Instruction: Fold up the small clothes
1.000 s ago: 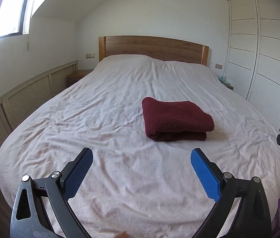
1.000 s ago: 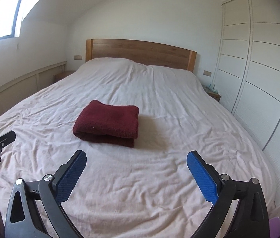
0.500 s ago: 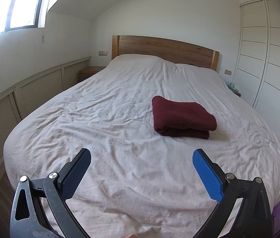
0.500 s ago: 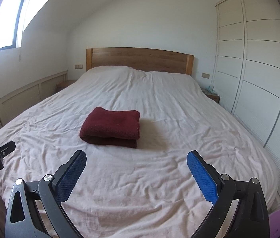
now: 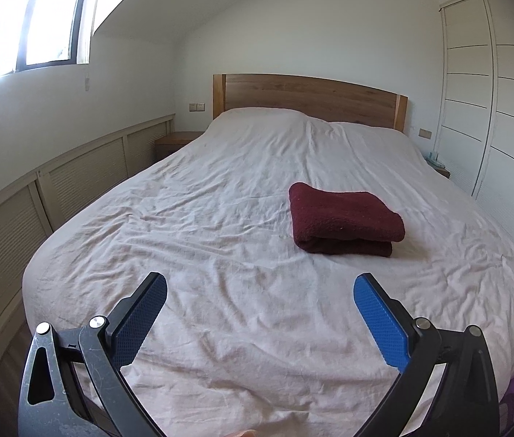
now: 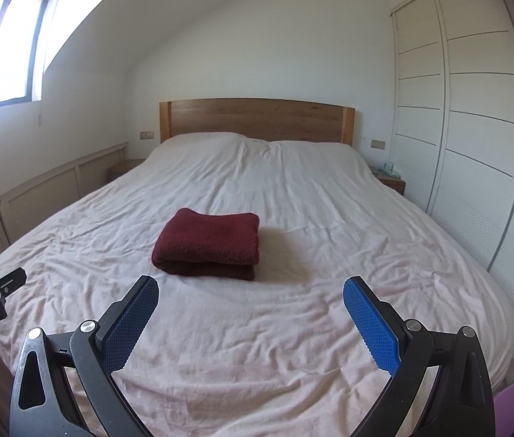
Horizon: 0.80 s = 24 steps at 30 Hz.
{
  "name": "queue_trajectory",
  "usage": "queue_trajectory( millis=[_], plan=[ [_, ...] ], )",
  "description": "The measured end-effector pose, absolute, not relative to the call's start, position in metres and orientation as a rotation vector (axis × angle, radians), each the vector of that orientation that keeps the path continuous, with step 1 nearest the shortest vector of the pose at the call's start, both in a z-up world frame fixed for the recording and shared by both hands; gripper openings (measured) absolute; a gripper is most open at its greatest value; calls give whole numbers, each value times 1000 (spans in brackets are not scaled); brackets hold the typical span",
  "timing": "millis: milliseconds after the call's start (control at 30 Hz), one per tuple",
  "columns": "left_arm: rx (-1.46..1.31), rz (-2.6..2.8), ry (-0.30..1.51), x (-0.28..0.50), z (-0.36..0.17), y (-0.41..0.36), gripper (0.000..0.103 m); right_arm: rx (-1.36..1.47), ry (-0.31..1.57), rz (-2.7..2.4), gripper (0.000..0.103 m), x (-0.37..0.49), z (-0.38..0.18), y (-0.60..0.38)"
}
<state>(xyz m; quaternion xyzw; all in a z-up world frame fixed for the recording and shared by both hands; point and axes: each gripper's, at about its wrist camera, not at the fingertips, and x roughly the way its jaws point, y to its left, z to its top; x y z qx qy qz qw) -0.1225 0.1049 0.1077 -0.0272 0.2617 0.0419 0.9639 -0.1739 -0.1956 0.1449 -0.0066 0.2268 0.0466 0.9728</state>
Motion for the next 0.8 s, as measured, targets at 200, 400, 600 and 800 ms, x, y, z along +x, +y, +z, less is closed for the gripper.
queue_trajectory(
  millis=[200,400,600,800],
  plan=[
    [-52,75,514,-124,117,104,101,3,451,90,102,-176,146,-199],
    [-41,61,510,-125,120,103,101,7,438,91,102,-179,149,-202],
    [-29,56,505,-123,122,101,101,15,429,82,102,-180,151,-205],
    [-21,45,513,-121,118,98,101,12,437,82,102,-180,150,-205]
  ],
)
